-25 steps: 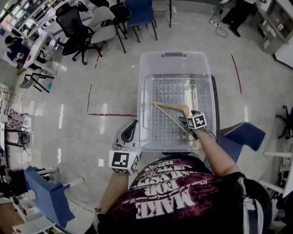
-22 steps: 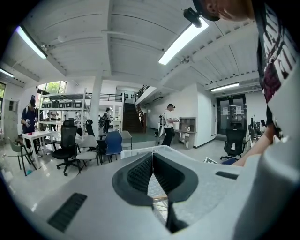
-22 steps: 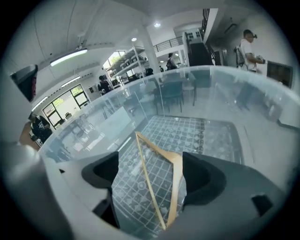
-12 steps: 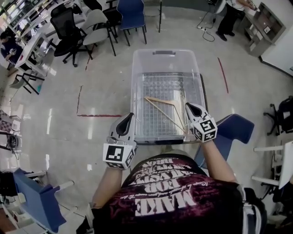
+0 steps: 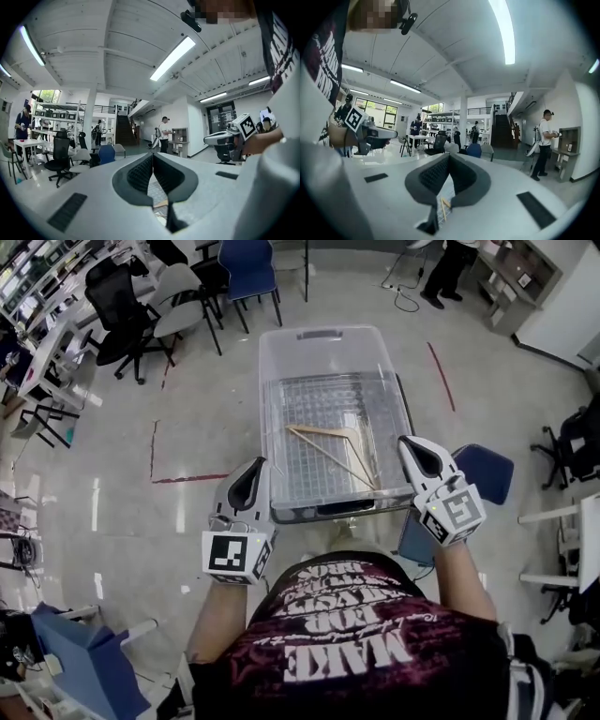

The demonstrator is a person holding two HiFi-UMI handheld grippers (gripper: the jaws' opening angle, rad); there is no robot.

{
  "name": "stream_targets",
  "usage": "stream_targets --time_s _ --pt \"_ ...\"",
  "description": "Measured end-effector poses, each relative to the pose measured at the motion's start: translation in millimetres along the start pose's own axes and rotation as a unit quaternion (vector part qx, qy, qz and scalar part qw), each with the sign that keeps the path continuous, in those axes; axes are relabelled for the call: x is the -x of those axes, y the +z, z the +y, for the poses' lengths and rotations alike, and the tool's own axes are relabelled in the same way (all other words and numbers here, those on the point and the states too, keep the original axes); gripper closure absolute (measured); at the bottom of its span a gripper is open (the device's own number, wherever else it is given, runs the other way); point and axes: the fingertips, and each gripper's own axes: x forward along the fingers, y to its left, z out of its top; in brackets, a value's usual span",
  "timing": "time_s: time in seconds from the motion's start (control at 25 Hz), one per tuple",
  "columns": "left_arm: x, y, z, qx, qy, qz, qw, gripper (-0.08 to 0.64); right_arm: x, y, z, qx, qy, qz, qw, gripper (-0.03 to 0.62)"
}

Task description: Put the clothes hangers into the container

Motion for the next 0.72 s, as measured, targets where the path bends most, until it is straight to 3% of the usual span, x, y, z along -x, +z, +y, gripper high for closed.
stream_targets --time_s 0.28,0.52,0.72 --pt "-1.0 6.2 -23.8 -0.007 -0.019 -0.007 0.9998 0.552 24.7 30.9 4.6 0.027 0.003 -0.018 0.999 0.589" --pt "1.4 0.4 -26.9 -0.013 -0.028 -0.01 0.9995 0.552 28.1 30.5 20.1 0.028 0.006 -0.015 0.999 0.589" --pt "-2.4 40.3 -8.6 -0.054 -0.003 -0.055 0.997 0.552 1.2 60.4 25.7 0.048 0.04 -0.052 0.997 0.589"
